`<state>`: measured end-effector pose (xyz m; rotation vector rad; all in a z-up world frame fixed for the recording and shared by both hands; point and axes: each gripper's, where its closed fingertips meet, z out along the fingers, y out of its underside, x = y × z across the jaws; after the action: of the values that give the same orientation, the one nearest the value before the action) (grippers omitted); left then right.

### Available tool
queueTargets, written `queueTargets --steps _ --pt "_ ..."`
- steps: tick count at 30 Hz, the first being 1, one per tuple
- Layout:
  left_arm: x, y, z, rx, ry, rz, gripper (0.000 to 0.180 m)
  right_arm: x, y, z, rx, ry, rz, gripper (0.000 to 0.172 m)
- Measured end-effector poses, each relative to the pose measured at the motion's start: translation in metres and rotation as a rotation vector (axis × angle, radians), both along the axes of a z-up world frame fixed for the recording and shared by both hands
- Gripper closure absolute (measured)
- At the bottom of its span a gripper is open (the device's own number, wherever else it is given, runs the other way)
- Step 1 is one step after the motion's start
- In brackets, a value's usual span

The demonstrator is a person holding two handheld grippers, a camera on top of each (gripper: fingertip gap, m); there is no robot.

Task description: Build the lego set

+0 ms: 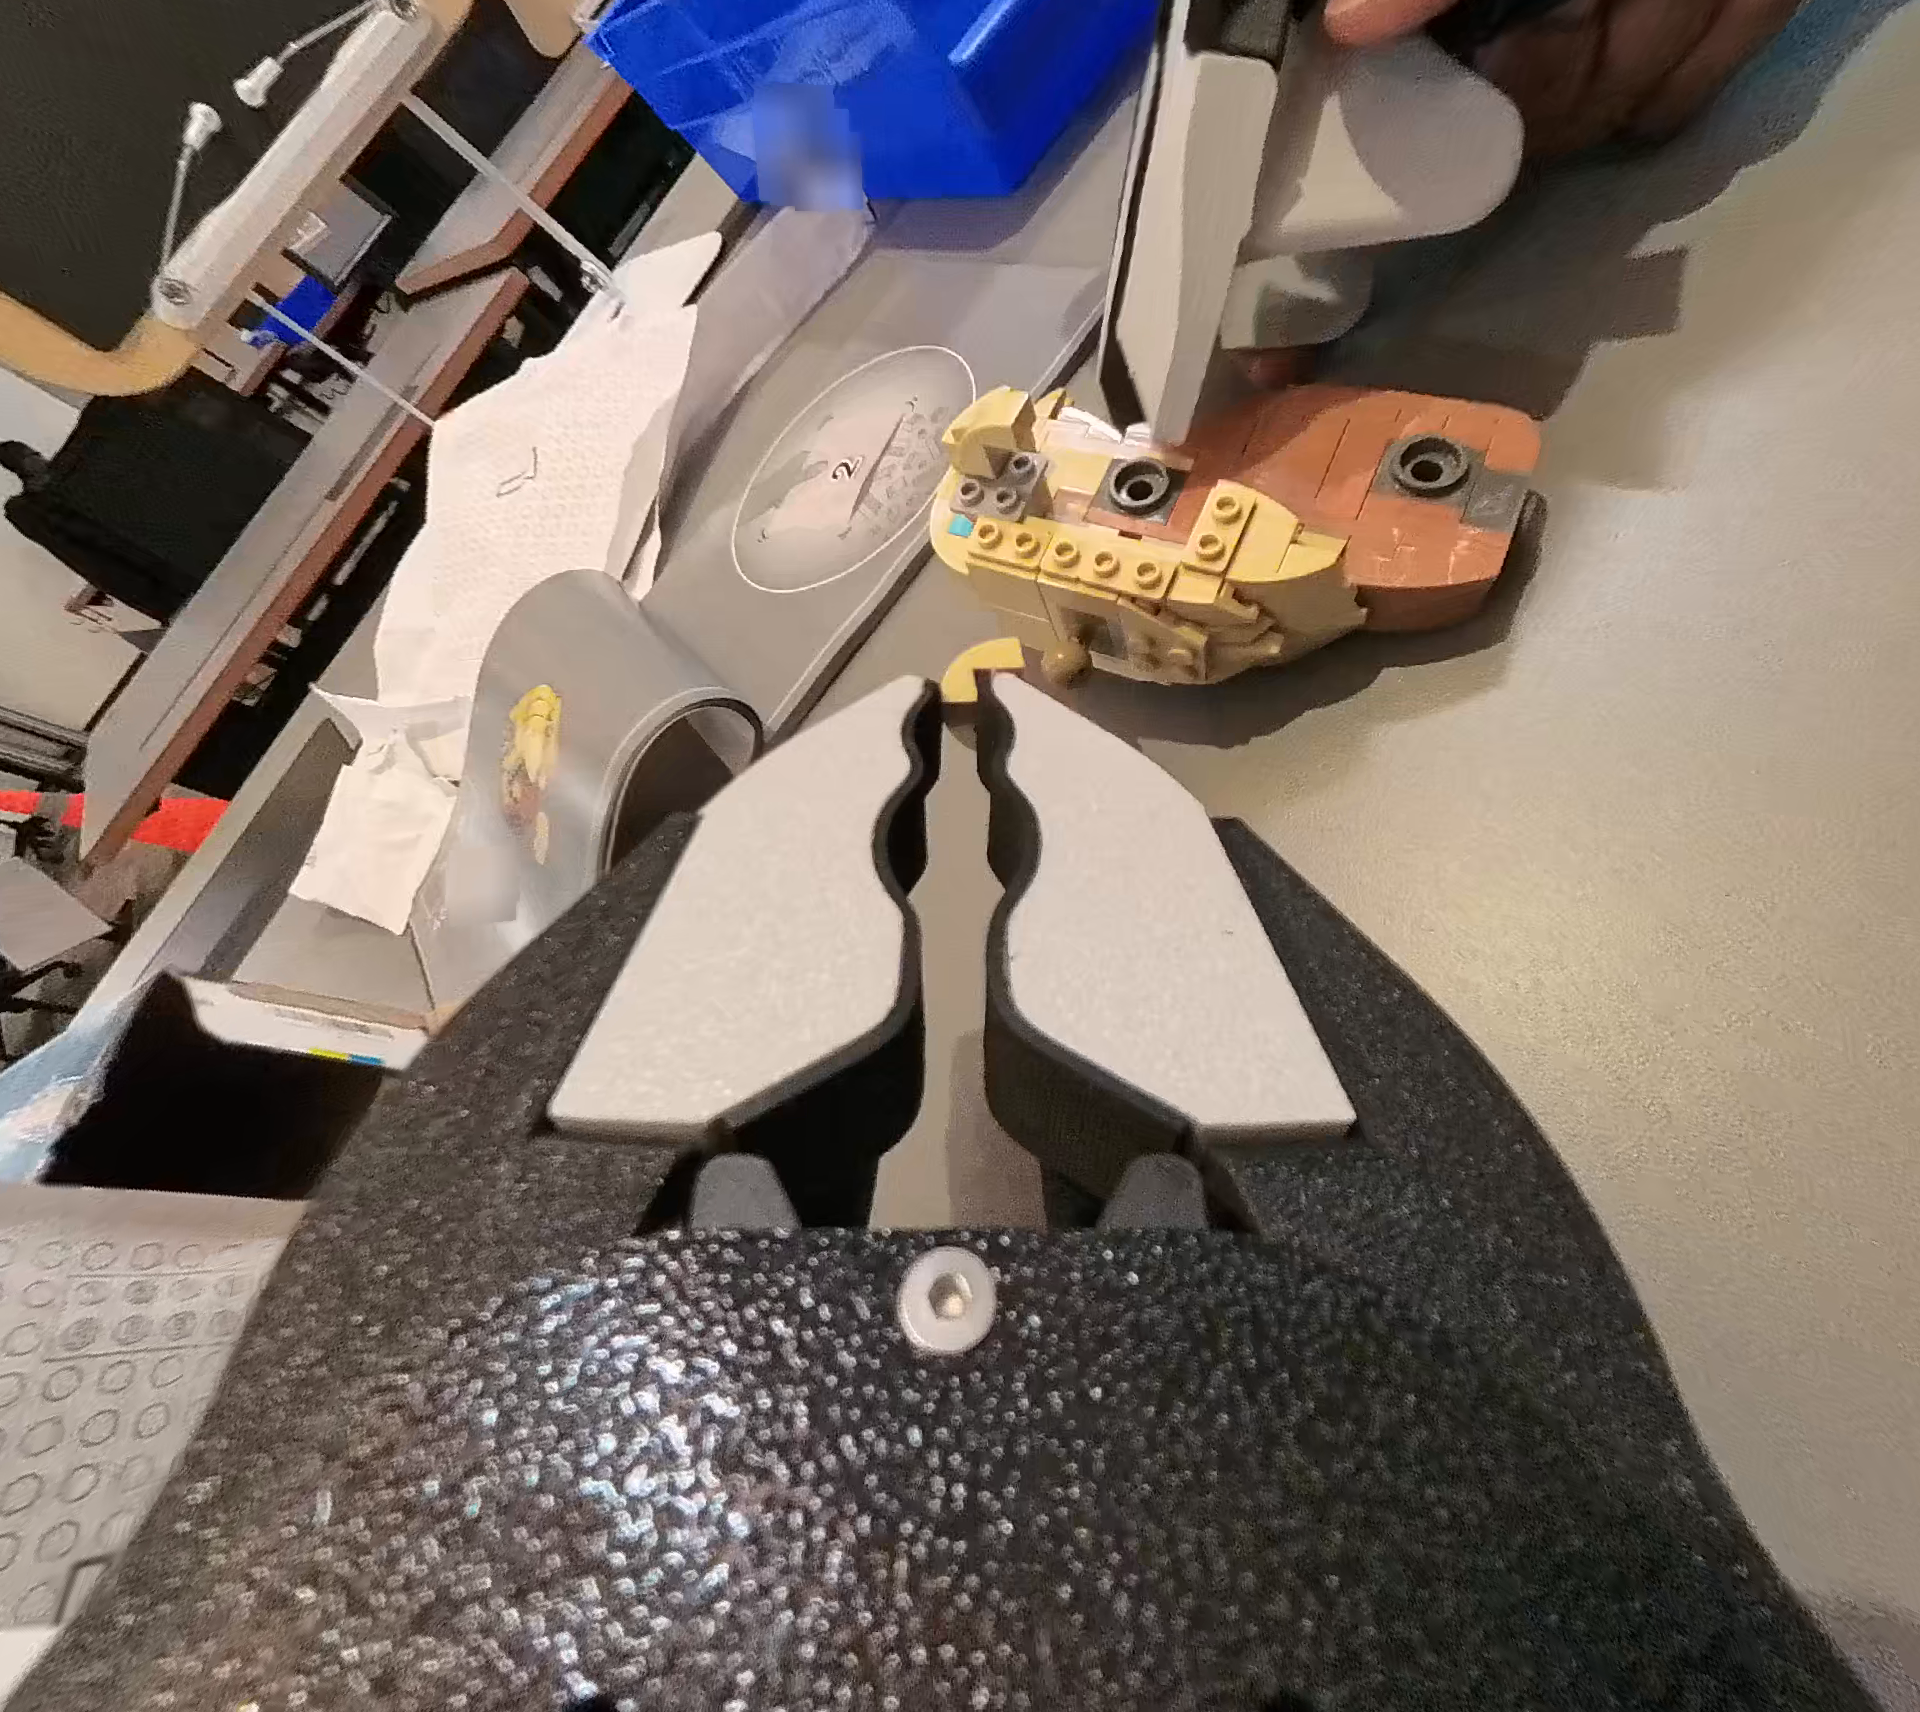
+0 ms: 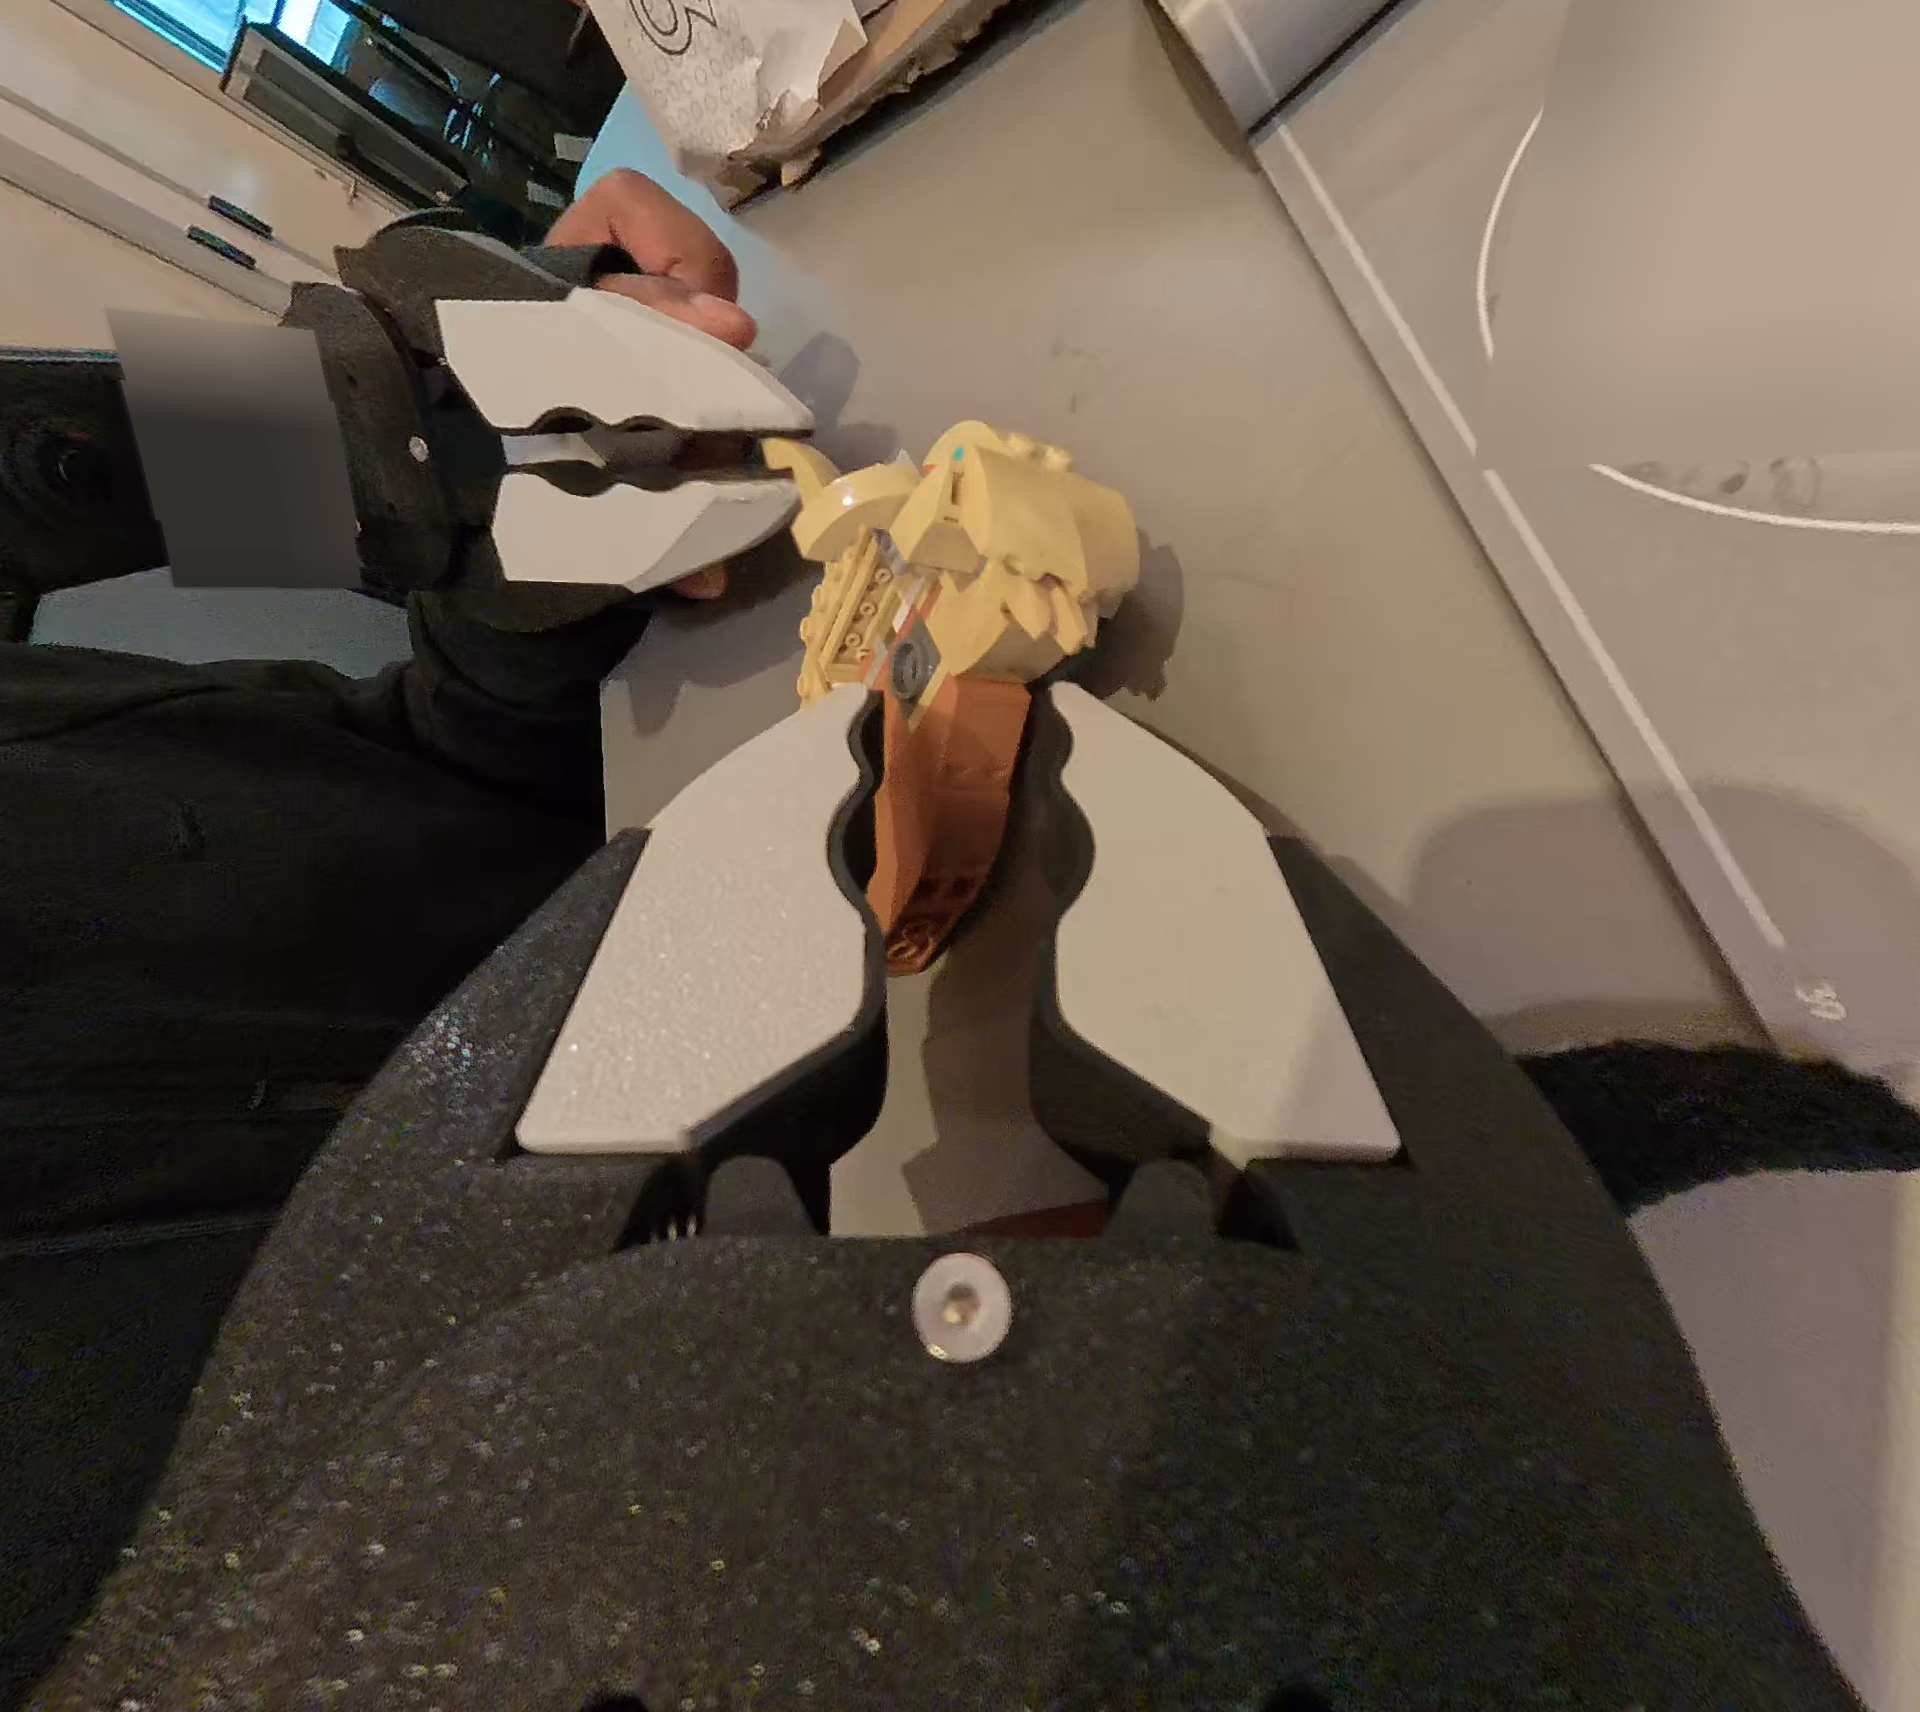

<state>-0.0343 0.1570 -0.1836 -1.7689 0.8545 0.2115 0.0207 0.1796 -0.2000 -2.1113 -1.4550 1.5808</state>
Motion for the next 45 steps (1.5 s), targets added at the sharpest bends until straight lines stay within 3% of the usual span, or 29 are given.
queueTargets --steps 1,11,16,22,29,35,45 --pt "0.001 0.001 -0.002 -0.006 -0.001 0.001 0.175 -0.001 -0.002 0.0 -0.005 -0.001 0.01 0.144" --pt "0.001 0.007 -0.013 -0.015 0.075 0.026 0.175 -0.012 -0.003 0.0 -0.138 -0.016 0.017 0.148" --pt "0.004 0.006 -0.019 -0.035 0.112 -0.003 0.175 -0.014 0.007 -0.001 -0.122 -0.029 -0.014 0.149" --pt "0.004 0.006 -0.022 -0.047 0.123 -0.007 0.175 -0.017 0.0 0.001 -0.133 -0.033 0.046 0.141" --pt "0.005 0.005 -0.027 -0.052 0.177 -0.01 0.175 -0.017 -0.022 0.006 -0.27 -0.014 0.137 0.146" --pt "0.004 0.005 -0.027 -0.043 0.182 -0.008 0.175 -0.017 -0.032 0.002 -0.192 -0.04 0.147 0.148" --pt "0.002 0.005 -0.026 -0.03 0.187 0.01 0.175 -0.024 -0.026 0.003 -0.111 -0.015 -0.009 0.15"
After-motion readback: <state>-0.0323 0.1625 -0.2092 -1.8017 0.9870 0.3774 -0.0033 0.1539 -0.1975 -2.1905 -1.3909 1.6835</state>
